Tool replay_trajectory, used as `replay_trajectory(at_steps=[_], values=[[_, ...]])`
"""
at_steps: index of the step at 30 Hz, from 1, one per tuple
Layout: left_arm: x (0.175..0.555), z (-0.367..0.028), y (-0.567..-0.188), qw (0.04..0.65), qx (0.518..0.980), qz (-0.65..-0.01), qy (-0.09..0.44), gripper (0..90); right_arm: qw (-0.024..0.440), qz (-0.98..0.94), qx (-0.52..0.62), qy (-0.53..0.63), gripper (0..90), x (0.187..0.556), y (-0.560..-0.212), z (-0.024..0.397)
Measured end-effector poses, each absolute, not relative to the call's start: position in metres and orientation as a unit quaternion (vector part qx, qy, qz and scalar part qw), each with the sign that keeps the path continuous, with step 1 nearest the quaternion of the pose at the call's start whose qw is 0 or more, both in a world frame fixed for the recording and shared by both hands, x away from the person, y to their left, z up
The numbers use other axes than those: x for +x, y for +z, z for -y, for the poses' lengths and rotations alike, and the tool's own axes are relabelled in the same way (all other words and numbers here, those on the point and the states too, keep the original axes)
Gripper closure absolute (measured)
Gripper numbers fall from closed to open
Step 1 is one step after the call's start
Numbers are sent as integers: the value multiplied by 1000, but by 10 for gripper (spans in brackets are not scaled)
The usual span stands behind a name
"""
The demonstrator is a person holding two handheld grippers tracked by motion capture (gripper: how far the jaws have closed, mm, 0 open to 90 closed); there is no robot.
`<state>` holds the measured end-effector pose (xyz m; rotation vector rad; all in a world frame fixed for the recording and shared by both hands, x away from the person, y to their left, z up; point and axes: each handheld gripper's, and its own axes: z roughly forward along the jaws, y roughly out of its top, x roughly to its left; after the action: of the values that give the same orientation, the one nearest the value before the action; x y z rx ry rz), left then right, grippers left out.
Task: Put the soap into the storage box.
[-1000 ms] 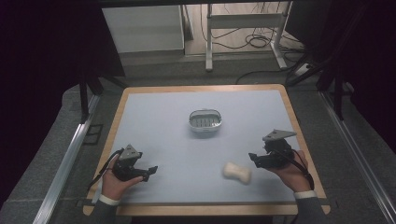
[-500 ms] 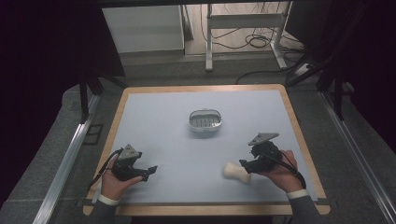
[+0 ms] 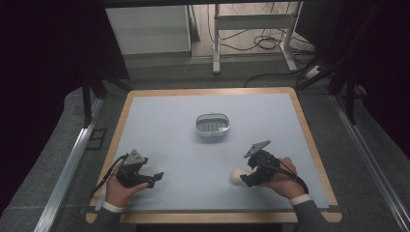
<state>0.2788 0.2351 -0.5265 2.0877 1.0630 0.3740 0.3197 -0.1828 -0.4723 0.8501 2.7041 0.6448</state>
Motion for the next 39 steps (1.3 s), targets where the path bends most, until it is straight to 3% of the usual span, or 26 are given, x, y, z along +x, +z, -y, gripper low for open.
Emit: replay_trajectory(at_steps=[14, 20, 25, 39], values=[[279, -234, -528, 370, 820, -413, 143, 130, 80, -946, 264, 168, 280, 324, -489, 166], [279, -235, -527, 371, 819, -414, 144, 128, 66, -958, 244, 132, 361, 325, -496, 160], [279, -235, -527, 372, 819, -412, 144, 128, 55, -962, 239, 122, 490, 327, -496, 159], [279, -235, -527, 373, 818, -412, 146, 130, 70, -955, 257, 134, 495, 334, -479, 161]])
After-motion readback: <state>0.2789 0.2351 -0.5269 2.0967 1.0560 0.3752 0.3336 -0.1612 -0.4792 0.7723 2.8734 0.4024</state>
